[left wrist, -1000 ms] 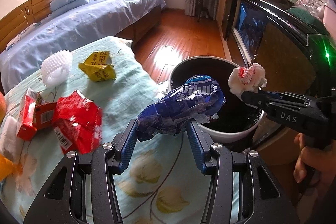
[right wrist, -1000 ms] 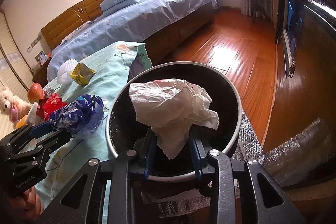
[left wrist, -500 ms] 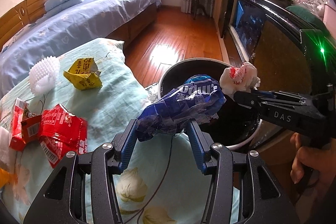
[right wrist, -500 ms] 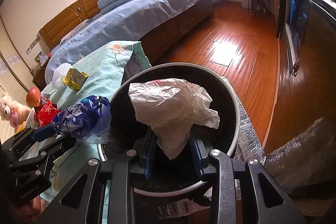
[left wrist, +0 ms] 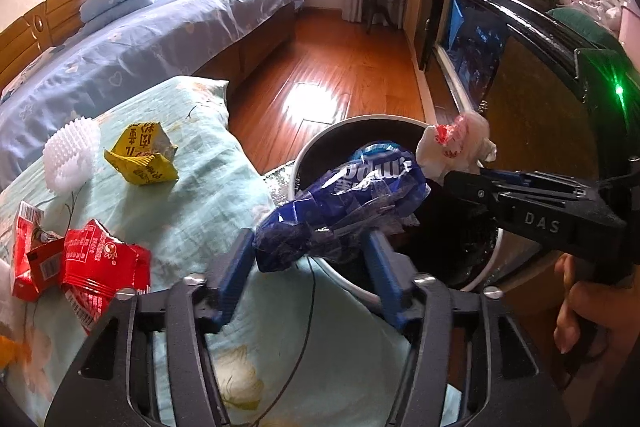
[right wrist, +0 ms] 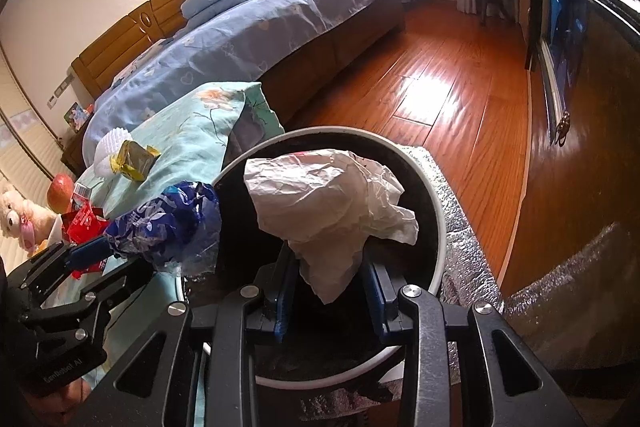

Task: Collect trash
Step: 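Open the left tool over the bin while the right tool releases the tissue into it, then grasp the white foam block with the left tool while the right tool grasps the red snack bag, then carry the foam block with the left tool while the right tool carries the red bag over the bin, then open the left tool over the bin while the right tool drops the red bag in, then grasp the white printed carton with the left tool while the right tool grasps the yellow snack packet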

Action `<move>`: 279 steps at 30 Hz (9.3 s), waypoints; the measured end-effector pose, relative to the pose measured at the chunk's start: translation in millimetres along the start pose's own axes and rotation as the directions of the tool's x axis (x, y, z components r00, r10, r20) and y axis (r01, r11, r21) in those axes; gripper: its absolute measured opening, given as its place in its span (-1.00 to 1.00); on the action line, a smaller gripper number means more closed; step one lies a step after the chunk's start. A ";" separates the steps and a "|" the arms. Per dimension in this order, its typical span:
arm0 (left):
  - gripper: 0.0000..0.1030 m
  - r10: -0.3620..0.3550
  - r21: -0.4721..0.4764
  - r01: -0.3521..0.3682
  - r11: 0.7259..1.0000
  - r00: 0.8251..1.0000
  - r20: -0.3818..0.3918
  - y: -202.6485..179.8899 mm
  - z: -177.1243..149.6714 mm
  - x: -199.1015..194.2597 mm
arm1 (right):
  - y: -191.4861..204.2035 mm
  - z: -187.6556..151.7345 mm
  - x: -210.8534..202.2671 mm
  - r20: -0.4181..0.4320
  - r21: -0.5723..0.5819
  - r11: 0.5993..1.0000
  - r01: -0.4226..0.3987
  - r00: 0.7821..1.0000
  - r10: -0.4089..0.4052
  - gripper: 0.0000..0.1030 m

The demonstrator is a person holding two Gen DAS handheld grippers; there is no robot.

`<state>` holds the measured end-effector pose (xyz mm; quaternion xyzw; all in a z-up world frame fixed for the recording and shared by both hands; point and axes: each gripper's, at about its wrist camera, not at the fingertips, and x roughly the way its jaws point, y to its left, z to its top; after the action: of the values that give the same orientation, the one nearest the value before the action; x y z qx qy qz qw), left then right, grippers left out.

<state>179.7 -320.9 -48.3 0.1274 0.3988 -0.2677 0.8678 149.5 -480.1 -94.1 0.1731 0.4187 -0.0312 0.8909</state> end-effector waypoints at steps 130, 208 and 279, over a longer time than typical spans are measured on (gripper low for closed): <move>-0.61 0.060 -0.248 -0.035 0.968 0.994 0.091 125.3 -103.7 -92.0 | 113.5 -58.1 -14.4 -0.003 -0.115 0.981 -0.160 0.987 0.160 -0.88; 0.23 0.034 -0.213 -0.032 0.977 0.999 0.002 61.9 -65.3 -34.5 | 27.8 -30.7 -15.4 0.049 0.018 0.998 -0.062 0.997 0.061 0.53; 0.06 0.297 -0.573 -0.276 0.772 0.953 -0.060 250.1 -83.4 -40.4 | 205.1 39.2 94.2 -0.041 -0.319 0.929 -0.187 0.982 0.184 -0.51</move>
<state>247.6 -63.9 -69.9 -0.0856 0.4220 -0.0017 0.9025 280.4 -292.4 -84.4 0.0644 0.4045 0.1228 0.9040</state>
